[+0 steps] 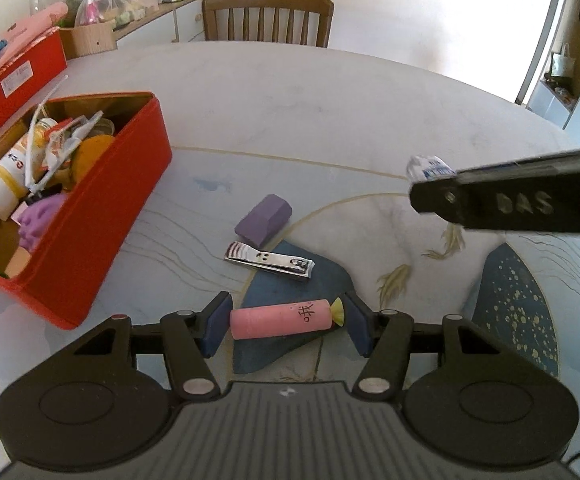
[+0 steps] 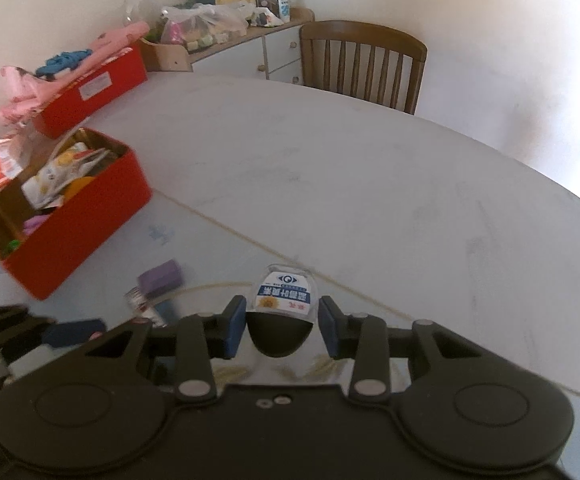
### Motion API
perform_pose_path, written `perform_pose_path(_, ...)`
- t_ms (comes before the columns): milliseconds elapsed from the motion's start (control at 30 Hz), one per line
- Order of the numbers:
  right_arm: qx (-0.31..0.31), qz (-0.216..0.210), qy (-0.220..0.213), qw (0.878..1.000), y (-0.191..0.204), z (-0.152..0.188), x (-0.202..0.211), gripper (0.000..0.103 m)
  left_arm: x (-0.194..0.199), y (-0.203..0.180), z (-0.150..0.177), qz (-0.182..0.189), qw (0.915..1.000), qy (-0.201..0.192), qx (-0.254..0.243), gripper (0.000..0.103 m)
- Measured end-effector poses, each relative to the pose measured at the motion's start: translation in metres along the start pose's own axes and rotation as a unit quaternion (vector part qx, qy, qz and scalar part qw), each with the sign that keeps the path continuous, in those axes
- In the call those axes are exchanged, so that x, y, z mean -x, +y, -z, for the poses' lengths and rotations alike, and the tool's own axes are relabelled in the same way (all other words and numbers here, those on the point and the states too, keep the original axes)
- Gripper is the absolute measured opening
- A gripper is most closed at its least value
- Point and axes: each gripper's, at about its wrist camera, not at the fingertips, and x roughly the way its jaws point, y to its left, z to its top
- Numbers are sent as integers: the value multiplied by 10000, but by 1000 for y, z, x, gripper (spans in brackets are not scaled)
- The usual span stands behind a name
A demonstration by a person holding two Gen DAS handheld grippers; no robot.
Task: Organize rigid objects
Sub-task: 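Lift the pink marker with the left gripper while the right gripper carries the bottle to the red box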
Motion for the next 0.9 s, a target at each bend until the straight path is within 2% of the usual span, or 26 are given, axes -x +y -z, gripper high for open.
perform_pose_path(467,-93,-12,-116,9999,38,13,57,38,44,36,-5,219,9993,-288,95,60)
perform_pose_path(900,-269,42,-342,9990,90,5,82,38,82,93,-20,389,9974,-593,107,60)
